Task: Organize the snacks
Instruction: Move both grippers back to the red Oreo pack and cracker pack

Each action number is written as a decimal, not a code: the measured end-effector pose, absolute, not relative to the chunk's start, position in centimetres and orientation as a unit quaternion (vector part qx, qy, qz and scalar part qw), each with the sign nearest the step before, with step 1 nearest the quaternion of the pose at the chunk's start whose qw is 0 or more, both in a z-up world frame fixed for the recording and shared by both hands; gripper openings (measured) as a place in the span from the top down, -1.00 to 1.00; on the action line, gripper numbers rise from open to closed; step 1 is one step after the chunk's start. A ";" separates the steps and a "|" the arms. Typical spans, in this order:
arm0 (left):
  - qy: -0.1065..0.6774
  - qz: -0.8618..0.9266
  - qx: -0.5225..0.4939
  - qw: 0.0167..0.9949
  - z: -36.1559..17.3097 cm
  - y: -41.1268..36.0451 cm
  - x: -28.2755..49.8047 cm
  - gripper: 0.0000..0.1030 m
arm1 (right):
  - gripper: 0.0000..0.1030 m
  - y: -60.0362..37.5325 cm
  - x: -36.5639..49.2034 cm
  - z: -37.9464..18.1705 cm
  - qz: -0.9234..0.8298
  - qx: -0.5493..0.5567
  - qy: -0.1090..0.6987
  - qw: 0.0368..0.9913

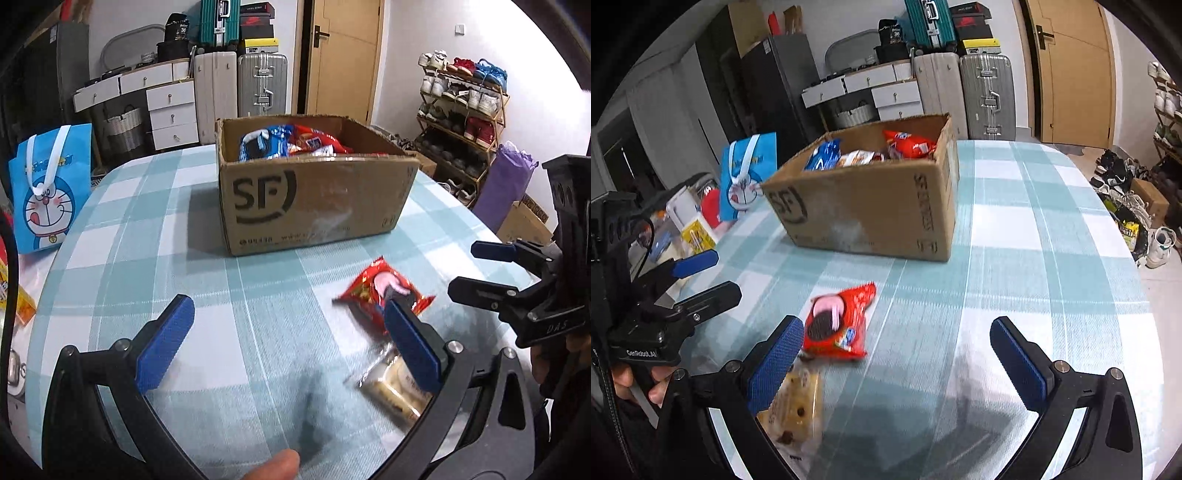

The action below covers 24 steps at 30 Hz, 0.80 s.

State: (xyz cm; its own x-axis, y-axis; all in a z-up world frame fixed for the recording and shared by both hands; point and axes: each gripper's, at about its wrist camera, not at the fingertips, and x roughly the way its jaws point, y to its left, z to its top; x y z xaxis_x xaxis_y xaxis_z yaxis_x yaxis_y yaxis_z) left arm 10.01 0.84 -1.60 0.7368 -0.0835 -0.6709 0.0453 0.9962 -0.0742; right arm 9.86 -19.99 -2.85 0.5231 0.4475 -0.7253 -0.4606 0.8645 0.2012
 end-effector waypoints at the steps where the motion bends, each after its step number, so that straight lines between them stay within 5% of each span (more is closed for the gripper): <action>1: 0.364 -0.038 -0.026 0.930 -1.8 0.7 9.8 -0.99 | -0.99 -19.8 9.9 -3.0 0.260 -0.012 0.414 0.872; 24: 0.395 -0.014 -0.068 0.916 -5.1 3.3 10.0 -0.99 | -0.99 -15.0 11.8 -6.1 0.262 -0.032 0.459 0.849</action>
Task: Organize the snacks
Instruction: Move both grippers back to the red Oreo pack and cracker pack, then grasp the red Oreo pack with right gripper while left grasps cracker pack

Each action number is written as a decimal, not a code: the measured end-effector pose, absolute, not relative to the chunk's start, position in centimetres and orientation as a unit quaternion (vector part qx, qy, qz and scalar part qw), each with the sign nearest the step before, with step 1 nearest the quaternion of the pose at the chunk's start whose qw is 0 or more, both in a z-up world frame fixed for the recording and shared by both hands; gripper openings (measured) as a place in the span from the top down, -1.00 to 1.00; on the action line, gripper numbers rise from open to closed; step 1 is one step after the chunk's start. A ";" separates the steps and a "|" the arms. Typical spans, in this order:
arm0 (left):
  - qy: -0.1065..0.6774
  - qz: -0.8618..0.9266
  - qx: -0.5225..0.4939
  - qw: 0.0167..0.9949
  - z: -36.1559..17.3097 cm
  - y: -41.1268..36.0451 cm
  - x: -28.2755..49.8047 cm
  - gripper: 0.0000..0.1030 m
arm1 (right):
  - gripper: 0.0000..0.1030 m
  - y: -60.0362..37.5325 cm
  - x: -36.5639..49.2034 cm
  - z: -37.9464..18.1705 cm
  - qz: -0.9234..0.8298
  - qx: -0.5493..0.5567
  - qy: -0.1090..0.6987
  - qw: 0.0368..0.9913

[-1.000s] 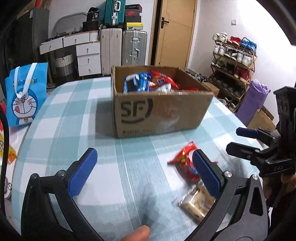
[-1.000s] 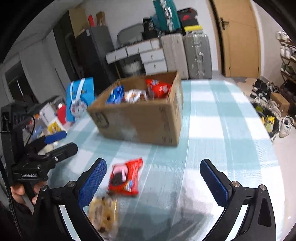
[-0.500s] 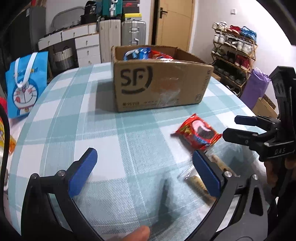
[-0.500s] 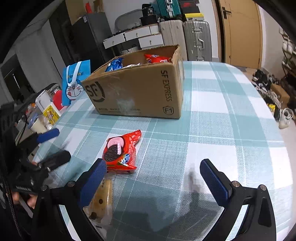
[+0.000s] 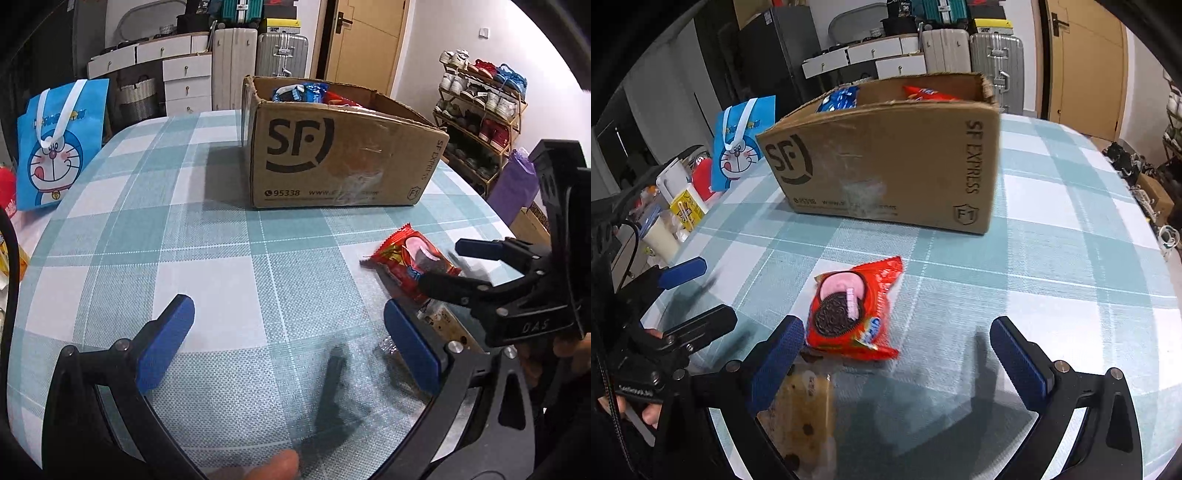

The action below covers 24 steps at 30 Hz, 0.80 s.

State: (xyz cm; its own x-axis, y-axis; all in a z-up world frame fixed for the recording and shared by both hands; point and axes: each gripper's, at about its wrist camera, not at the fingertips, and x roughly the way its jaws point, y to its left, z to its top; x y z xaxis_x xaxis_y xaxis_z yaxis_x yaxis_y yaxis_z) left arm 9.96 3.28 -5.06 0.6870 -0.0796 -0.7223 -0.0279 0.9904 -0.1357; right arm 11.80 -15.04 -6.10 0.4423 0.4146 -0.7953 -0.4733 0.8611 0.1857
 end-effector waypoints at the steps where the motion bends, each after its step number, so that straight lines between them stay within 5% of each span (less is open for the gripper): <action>1: 0.396 -0.014 -0.070 0.915 -5.1 3.4 10.0 -0.99 | -0.99 -14.9 11.9 -6.3 0.264 -0.032 0.461 0.847; 14: 0.406 -0.015 -0.084 0.910 -5.7 3.8 10.5 -0.99 | -0.89 -15.2 12.4 -6.7 0.243 -0.034 0.461 0.853; 20: 0.408 -0.016 -0.085 0.909 -5.9 3.8 10.6 -0.99 | -0.53 -14.4 11.8 -6.5 0.267 -0.049 0.451 0.850; 24: 0.406 -0.015 -0.083 0.910 -5.9 3.8 10.6 -0.99 | -0.04 -14.5 11.6 -6.3 0.278 -0.044 0.446 0.850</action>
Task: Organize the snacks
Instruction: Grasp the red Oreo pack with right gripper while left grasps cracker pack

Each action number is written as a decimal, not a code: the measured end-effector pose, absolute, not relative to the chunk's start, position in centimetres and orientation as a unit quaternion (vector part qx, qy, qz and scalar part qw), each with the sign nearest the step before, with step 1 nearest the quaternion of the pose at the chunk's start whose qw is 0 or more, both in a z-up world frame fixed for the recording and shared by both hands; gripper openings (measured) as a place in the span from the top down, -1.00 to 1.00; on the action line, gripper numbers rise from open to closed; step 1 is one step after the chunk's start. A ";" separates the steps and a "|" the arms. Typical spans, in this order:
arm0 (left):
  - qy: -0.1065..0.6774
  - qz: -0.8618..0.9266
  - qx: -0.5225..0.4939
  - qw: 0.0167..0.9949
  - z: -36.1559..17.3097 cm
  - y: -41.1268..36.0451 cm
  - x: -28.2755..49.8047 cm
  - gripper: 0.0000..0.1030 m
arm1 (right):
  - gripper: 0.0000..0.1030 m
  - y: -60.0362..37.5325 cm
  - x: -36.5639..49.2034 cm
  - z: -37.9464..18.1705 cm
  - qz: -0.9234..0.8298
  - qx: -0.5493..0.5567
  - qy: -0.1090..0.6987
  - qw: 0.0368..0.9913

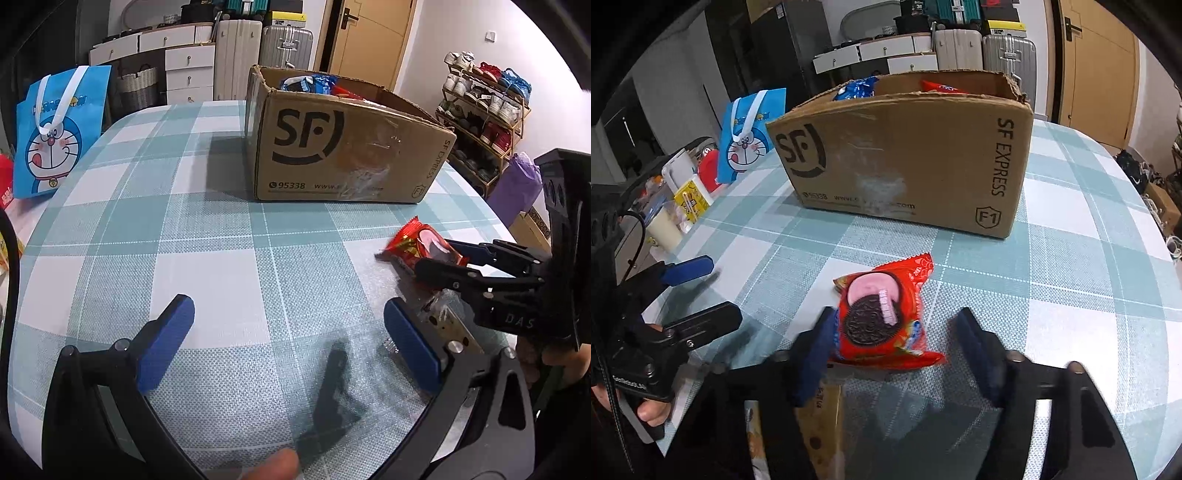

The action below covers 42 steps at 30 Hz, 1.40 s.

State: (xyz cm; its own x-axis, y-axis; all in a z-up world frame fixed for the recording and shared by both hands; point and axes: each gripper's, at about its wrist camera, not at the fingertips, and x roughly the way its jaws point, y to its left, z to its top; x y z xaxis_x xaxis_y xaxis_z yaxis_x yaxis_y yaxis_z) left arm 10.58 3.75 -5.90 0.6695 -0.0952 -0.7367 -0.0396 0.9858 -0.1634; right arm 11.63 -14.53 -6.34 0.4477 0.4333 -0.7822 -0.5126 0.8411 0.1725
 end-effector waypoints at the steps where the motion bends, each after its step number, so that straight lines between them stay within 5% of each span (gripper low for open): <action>1: 0.406 -0.015 -0.082 0.910 -5.9 3.7 10.6 -0.99 | -0.03 -14.6 11.5 -6.2 0.279 -0.046 0.443 0.850; 30: 0.463 -0.079 -0.033 0.882 -7.1 -8.0 10.2 -0.99 | 0.08 -21.3 11.6 -1.5 0.246 0.012 0.394 0.886; 42: 0.470 -0.066 -0.031 0.880 -6.9 -4.4 9.8 -0.99 | 0.08 -21.1 11.6 -1.5 0.249 0.014 0.393 0.885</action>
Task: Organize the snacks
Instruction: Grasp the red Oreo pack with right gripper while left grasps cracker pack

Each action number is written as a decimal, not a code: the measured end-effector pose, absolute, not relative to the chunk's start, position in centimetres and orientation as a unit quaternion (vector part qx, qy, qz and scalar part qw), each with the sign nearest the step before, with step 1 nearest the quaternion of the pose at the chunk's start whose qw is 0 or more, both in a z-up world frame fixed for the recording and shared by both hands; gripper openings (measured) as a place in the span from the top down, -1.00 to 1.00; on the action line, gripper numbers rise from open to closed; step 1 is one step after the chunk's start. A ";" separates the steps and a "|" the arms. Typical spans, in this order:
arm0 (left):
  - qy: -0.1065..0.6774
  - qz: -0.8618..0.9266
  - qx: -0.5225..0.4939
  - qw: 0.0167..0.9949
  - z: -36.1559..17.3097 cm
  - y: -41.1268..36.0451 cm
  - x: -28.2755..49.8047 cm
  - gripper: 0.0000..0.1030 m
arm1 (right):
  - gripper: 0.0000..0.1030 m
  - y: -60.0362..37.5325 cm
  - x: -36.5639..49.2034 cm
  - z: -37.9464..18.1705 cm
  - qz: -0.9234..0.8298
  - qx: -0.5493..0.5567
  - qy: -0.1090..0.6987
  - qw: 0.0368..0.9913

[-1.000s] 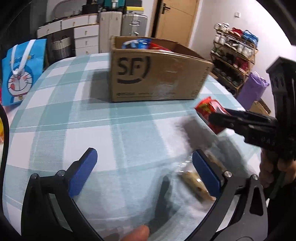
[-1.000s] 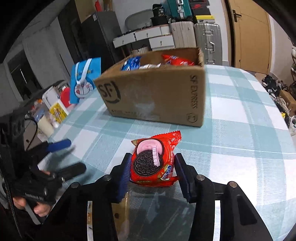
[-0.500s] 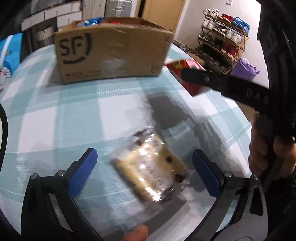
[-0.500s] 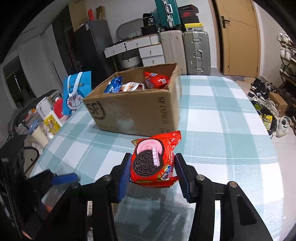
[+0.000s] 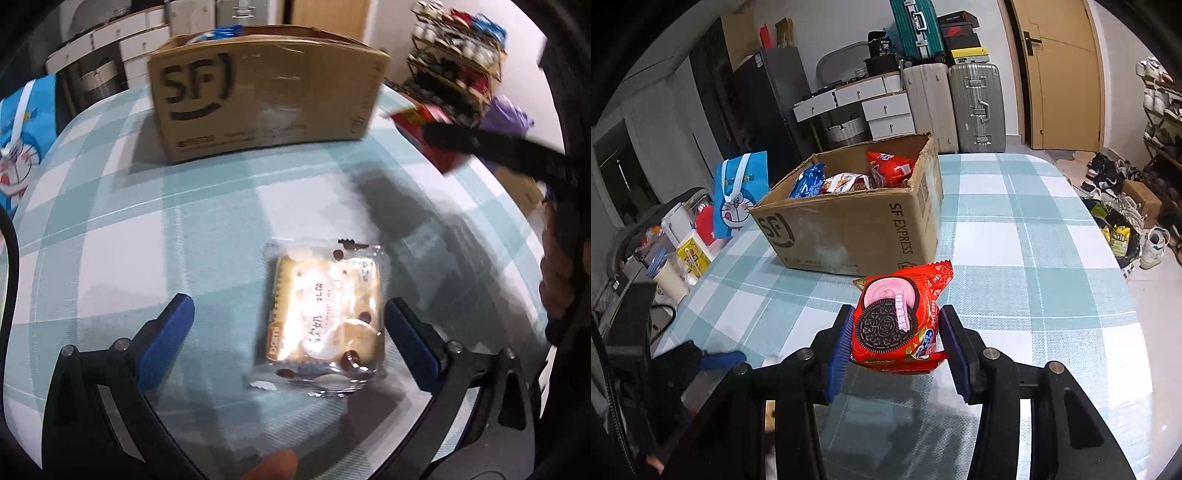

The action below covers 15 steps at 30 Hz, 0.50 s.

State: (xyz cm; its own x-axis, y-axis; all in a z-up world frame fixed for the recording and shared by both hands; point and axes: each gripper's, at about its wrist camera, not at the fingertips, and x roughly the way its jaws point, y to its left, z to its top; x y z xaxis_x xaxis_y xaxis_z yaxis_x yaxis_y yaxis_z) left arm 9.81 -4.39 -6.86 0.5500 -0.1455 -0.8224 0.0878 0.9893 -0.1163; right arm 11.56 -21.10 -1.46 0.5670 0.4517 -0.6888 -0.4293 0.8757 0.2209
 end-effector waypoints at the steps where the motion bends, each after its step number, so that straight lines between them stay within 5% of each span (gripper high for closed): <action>1: 0.469 -0.066 -0.033 0.880 -6.8 -4.2 9.8 -0.99 | 0.08 -20.9 11.5 -1.5 0.251 0.013 0.395 0.884; 8: 0.470 -0.064 0.001 0.880 -6.9 -4.7 9.4 -0.95 | 0.08 -20.4 11.4 -1.9 0.258 0.012 0.399 0.880; 15: 0.454 -0.099 0.027 0.885 -6.4 -5.8 8.2 -0.27 | 0.08 -20.1 11.5 -2.4 0.260 0.010 0.404 0.877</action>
State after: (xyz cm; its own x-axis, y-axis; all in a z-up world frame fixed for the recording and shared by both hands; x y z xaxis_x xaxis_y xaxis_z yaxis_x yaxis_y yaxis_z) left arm 8.19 -5.82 -6.41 0.5677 -0.1509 -0.8093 0.2005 0.9788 -0.0419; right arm 11.51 -20.15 -2.38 0.5382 0.4639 -0.7037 -0.4474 0.8648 0.2279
